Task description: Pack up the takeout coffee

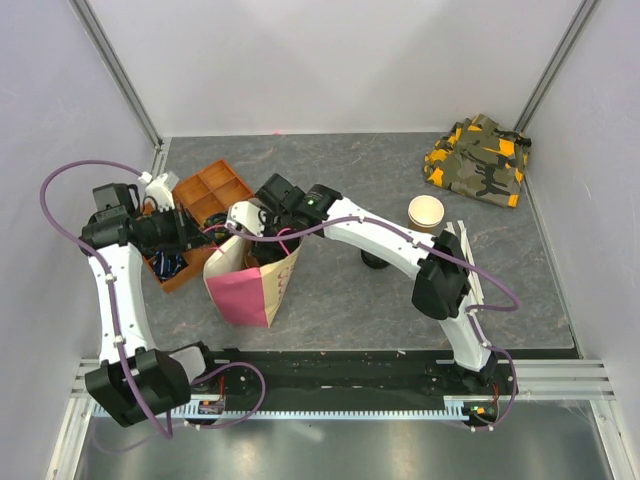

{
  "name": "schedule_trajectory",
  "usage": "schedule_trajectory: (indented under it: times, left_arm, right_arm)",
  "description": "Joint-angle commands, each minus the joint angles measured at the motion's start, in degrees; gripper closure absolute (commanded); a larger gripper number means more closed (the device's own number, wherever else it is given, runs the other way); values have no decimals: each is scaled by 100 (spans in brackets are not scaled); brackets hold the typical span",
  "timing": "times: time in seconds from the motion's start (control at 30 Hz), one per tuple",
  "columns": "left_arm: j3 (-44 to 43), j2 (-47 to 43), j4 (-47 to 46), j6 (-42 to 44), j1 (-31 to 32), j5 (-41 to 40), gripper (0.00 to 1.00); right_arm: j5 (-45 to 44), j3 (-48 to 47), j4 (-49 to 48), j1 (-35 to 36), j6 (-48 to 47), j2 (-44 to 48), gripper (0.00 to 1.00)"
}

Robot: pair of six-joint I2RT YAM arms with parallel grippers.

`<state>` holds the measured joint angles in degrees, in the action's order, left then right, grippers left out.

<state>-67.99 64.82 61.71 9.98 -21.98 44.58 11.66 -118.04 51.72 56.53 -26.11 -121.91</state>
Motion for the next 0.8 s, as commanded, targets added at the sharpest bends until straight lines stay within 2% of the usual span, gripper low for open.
schedule_trajectory:
  times: [0.0,0.2,0.47,0.77]
  left_arm:
    - [189,154,34,216,123,-915,98]
    - [189,268,-28,75,132,-1390,98]
    - [-293,400,-98,-206,123,-2216,98]
    - [-768,-4,-371,-426,27,-2199,98]
  right_arm:
    - [-41,114,119,68,71,-88,80]
    - [-94,378,-4,68,9,0,80]
    - [-225,448,-4,77,-140,-8,81]
    - [-305,545,66,77,-298,79,83]
